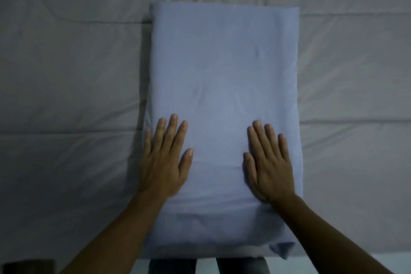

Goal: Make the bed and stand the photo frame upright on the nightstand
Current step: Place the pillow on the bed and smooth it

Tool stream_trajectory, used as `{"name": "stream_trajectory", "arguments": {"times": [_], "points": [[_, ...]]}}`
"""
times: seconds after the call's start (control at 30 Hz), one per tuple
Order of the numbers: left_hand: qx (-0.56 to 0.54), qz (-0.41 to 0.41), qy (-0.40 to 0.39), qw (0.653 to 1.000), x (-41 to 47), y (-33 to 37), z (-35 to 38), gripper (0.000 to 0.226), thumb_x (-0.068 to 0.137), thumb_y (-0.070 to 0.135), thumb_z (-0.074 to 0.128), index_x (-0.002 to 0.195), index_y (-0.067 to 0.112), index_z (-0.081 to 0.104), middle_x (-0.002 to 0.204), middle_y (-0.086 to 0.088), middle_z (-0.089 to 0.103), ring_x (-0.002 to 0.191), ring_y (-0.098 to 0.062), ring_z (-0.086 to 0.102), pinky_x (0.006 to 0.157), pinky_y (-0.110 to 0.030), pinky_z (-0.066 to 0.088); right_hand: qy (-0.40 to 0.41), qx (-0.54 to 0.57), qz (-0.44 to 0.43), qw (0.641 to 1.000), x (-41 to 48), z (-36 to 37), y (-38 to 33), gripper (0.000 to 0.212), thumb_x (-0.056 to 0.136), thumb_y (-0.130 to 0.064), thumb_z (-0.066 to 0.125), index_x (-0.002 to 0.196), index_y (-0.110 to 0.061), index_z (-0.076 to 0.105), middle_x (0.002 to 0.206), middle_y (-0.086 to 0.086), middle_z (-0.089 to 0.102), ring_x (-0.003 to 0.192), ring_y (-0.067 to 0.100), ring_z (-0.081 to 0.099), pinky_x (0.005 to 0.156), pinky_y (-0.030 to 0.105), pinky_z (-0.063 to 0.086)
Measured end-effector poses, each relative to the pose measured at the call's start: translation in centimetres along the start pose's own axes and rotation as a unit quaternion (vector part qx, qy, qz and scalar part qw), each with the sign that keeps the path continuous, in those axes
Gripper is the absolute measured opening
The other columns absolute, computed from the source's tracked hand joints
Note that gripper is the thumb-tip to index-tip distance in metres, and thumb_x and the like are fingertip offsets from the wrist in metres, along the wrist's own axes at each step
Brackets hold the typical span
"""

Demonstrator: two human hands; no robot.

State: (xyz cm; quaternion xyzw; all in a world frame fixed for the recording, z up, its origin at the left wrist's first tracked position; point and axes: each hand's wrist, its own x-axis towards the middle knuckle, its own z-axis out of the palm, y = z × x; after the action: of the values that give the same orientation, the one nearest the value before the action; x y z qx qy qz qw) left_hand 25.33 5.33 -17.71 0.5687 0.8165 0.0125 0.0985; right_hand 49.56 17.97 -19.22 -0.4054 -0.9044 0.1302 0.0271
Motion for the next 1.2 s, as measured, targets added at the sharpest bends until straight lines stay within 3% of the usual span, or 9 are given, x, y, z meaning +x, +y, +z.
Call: {"name": "stream_trajectory", "arguments": {"times": [0.17, 0.23, 0.33, 0.47, 0.6, 0.73, 0.9, 1.07, 1.2], "points": [[-0.030, -0.008, -0.025, 0.999, -4.6, -0.5, 0.2, 0.069, 0.100, 0.049, 0.032, 0.158, 0.017, 0.016, 0.167, -0.008, 0.005, 0.154, -0.029, 0.006, 0.120, -0.057, 0.016, 0.000, -0.002, 0.024, 1.000, -4.3, -0.6, 2.3, 0.061, 0.102, -0.033, 0.038, 0.158, -0.013, 0.023, 0.167, 0.010, 0.015, 0.154, 0.029, 0.014, 0.119, 0.056, 0.024], [-0.068, -0.070, -0.027, 0.995, -5.2, -0.8, 0.0, 0.071, 0.098, 0.052, 0.029, 0.159, 0.020, 0.010, 0.167, -0.008, 0.001, 0.153, -0.031, 0.008, 0.121, -0.054, 0.014, 0.022, 0.045, 0.101, 0.994, -5.0, -0.9, 2.7, 0.062, 0.102, -0.033, 0.038, 0.158, -0.011, 0.022, 0.166, 0.017, 0.014, 0.150, 0.035, 0.025, 0.117, 0.053, 0.031], [-0.190, -0.196, 0.004, 0.962, -4.2, -1.2, -0.8, 0.074, 0.095, 0.056, 0.026, 0.158, 0.021, 0.008, 0.166, -0.009, 0.006, 0.150, -0.030, 0.017, 0.120, -0.047, 0.018, 0.083, 0.131, 0.255, 0.955, -4.3, -1.5, 3.0, 0.052, 0.104, -0.030, 0.036, 0.151, -0.010, 0.029, 0.160, 0.021, 0.020, 0.133, 0.041, 0.042, 0.106, 0.051, 0.044], [-0.315, -0.192, 0.031, 0.929, -0.6, -1.9, -0.7, 0.072, 0.096, 0.054, 0.030, 0.158, 0.023, 0.011, 0.164, -0.004, 0.016, 0.149, -0.020, 0.021, 0.121, -0.031, 0.016, 0.100, 0.270, 0.312, 0.906, -1.2, -2.0, 4.0, 0.054, 0.104, -0.037, 0.042, 0.150, -0.012, 0.029, 0.154, 0.013, 0.030, 0.134, 0.028, 0.043, 0.111, 0.050, 0.041], [-0.453, -0.301, -0.012, 0.839, 3.2, -1.6, -0.7, 0.078, 0.089, 0.069, 0.046, 0.153, 0.028, 0.029, 0.153, 0.003, 0.043, 0.136, -0.015, 0.045, 0.116, -0.031, 0.033, -0.018, 0.432, 0.342, 0.834, 3.2, -2.8, 4.6, 0.088, 0.094, -0.054, 0.058, 0.158, -0.024, 0.006, 0.148, 0.000, 0.037, 0.131, 0.020, 0.044, 0.108, 0.036, 0.039], [-0.542, -0.400, -0.067, 0.736, 4.9, -2.7, -1.0, 0.095, 0.054, 0.079, 0.075, 0.130, 0.024, 0.062, 0.119, 0.006, 0.071, 0.104, -0.017, 0.070, 0.096, -0.036, 0.054, -0.066, 0.464, 0.357, 0.808, 5.0, -2.3, 6.4, 0.097, 0.078, -0.062, 0.074, 0.154, -0.021, 0.028, 0.138, -0.006, 0.054, 0.116, 0.018, 0.059, 0.099, 0.038, 0.051], [-0.651, -0.365, -0.138, 0.651, 4.9, -2.6, -3.3, 0.061, 0.071, 0.057, 0.077, 0.117, 0.017, 0.070, 0.107, -0.006, 0.076, 0.098, -0.025, 0.073, 0.087, -0.038, 0.057, -0.070, 0.541, 0.397, 0.738, 5.8, -3.2, 6.4, 0.064, 0.069, -0.045, 0.082, 0.124, -0.018, 0.065, 0.113, 0.000, 0.075, 0.101, 0.023, 0.072, 0.086, 0.038, 0.059], [-0.642, -0.377, -0.189, 0.640, -0.1, -2.0, -6.6, 0.070, 0.057, 0.052, 0.080, 0.115, 0.015, 0.070, 0.103, -0.010, 0.077, 0.094, -0.029, 0.073, 0.085, -0.041, 0.059, -0.072, 0.544, 0.405, 0.731, 2.7, -6.6, 3.6, 0.047, 0.076, -0.034, 0.079, 0.116, -0.012, 0.069, 0.104, 0.005, 0.077, 0.096, 0.028, 0.072, 0.083, 0.039, 0.058], [-0.622, -0.418, -0.165, 0.641, -5.2, -2.6, -9.2, 0.077, 0.049, 0.047, 0.075, 0.119, 0.017, 0.066, 0.105, -0.009, 0.075, 0.091, -0.027, 0.071, 0.074, -0.034, 0.056, -0.070, 0.539, 0.394, 0.741, -0.1, -9.3, -0.8, 0.036, 0.084, -0.025, 0.073, 0.115, -0.008, 0.066, 0.106, 0.008, 0.073, 0.094, 0.026, 0.069, 0.075, 0.033, 0.055]]}}
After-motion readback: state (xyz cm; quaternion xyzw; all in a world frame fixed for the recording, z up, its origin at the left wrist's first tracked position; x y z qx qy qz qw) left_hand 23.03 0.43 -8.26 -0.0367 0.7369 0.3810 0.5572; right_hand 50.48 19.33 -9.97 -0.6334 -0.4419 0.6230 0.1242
